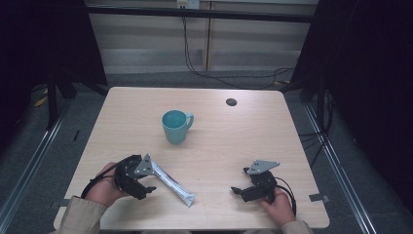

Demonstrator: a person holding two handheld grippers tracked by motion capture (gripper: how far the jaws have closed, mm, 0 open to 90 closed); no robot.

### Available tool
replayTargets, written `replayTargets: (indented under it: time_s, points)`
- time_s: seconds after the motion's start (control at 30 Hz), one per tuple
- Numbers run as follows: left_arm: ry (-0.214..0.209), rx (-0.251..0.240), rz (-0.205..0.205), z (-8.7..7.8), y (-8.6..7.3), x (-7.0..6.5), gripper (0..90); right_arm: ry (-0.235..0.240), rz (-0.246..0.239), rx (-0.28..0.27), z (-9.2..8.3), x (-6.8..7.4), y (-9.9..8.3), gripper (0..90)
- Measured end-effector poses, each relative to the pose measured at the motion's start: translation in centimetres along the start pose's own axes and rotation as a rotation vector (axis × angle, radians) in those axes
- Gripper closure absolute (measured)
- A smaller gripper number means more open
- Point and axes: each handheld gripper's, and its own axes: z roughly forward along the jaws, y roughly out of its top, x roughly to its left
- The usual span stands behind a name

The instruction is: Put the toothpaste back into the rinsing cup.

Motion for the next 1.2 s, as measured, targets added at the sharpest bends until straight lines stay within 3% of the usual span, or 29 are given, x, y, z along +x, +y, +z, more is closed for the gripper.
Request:
replayTargets:
  time_s: [0.1,0.43,0.8,0.87,1.03,1.2]
  points:
    - [0.000,0.021,0.023,0.2,0.6,0.2,22.6,0.000,0.000,0.000,0.0,0.0,0.0,13.0]
    - [-0.016,0.019,0.039,0.8,1.4,0.3,22.1,0.000,0.000,0.000,0.0,0.0,0.0,13.0]
    - [-0.038,0.041,0.099,2.3,2.7,0.0,23.1,0.000,0.000,0.000,0.0,0.0,0.0,13.0]
    - [-0.041,0.029,0.092,2.4,2.9,-0.1,23.1,0.000,0.000,0.000,0.0,0.0,0.0,13.0]
    - [-0.057,0.027,0.146,2.8,3.7,-0.6,23.4,0.000,0.000,0.000,0.0,0.0,0.0,13.0]
    - [-0.070,0.018,0.147,3.2,4.0,-0.7,24.1,0.000,0.000,0.000,0.0,0.0,0.0,13.0]
